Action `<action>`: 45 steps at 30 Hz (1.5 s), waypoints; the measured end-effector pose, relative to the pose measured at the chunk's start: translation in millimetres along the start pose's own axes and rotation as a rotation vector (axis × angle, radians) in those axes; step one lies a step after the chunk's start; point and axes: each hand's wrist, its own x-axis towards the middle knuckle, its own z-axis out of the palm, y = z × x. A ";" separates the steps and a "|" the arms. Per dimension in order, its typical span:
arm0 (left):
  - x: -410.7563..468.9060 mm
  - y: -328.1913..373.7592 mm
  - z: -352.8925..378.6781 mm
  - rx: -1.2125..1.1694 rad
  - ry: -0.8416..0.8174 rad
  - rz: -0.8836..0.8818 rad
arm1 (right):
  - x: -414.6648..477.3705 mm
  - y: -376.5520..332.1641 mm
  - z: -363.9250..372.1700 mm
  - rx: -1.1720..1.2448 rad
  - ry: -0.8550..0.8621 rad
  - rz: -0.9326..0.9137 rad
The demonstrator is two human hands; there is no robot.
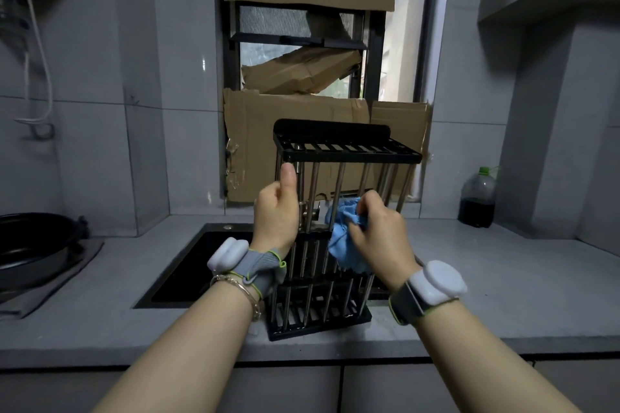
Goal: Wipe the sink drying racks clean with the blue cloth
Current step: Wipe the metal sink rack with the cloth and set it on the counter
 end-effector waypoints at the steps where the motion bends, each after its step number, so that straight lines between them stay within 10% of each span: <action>1: 0.1 3.2 -0.4 -0.039 -0.011 -0.051 | -2.8 1.1 -3.4 -0.009 -0.019 -0.020; 9: 17.7 39.0 -1.1 -0.212 -0.001 -0.221 | 3.5 -3.9 -38.2 -0.168 -0.205 -0.170; 13: 9.7 24.3 1.9 -0.164 0.080 -0.133 | 5.9 -32.5 -68.8 0.328 0.343 -0.109; 16: 2.4 23.3 10.6 -0.175 0.069 -0.131 | 15.9 -51.1 -75.0 0.264 0.628 -0.100; 24: -3.7 32.5 21.1 -0.330 -0.089 -0.118 | 26.4 -69.8 -26.5 -0.128 0.184 -0.425; 28: -10.0 26.2 22.9 -0.268 -0.104 -0.099 | 17.3 -25.0 -49.6 -0.274 0.232 -0.500; 32: -27.2 19.9 36.6 -0.191 -0.117 -0.074 | -2.9 21.2 -68.4 -0.334 0.238 -0.426; 38: -30.1 -3.2 25.3 -0.083 -0.093 -0.052 | -22.0 59.0 -72.9 -0.010 0.380 0.261; 45: -42.2 -16.9 43.4 -0.189 -0.078 -0.071 | -20.5 -8.4 -4.1 0.137 0.250 -0.005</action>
